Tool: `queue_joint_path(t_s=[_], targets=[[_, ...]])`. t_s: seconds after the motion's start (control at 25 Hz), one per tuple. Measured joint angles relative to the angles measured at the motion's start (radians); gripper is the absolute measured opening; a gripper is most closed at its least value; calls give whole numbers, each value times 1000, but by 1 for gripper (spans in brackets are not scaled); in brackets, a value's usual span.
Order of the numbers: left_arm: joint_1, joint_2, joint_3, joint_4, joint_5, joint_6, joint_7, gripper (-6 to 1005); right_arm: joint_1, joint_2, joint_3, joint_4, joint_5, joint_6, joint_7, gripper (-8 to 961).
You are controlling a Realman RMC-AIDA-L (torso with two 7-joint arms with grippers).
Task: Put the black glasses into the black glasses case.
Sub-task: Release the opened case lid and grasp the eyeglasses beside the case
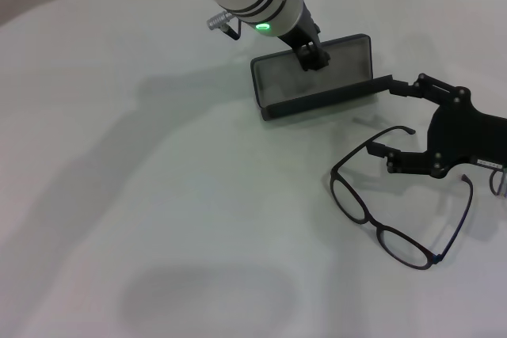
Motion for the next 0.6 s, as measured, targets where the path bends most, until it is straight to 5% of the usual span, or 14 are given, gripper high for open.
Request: queue_joint_path(t_s=[0.6], targets=[[21,-2,0,23,94,-39,-46,429,7,8,-3,11,0,2,0,890]])
